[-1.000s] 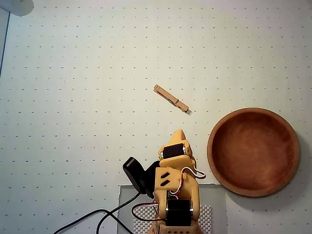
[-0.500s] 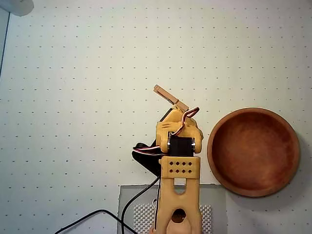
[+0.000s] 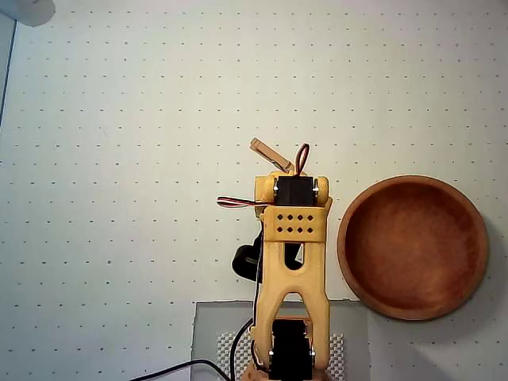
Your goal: Grasp a clothespin and put it in the bowl.
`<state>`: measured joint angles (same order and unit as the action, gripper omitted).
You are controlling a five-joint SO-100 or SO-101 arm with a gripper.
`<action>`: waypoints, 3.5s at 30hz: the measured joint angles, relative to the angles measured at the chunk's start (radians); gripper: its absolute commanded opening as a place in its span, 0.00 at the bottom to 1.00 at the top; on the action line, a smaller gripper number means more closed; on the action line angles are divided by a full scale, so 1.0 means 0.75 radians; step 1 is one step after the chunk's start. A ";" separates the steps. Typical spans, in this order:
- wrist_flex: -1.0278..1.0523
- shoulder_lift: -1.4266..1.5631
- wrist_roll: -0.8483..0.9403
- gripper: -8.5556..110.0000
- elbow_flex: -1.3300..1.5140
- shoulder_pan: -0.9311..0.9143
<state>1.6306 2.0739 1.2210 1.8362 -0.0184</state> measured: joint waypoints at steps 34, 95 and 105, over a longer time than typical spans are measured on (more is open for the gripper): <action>-0.088 -0.937 0.020 0.05 -0.806 0.221; -0.082 -1.632 -1.309 0.05 -1.376 0.098; -0.082 -1.632 -1.698 0.05 -1.376 0.100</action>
<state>1.5693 0.8498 -0.0522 0.8038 0.0568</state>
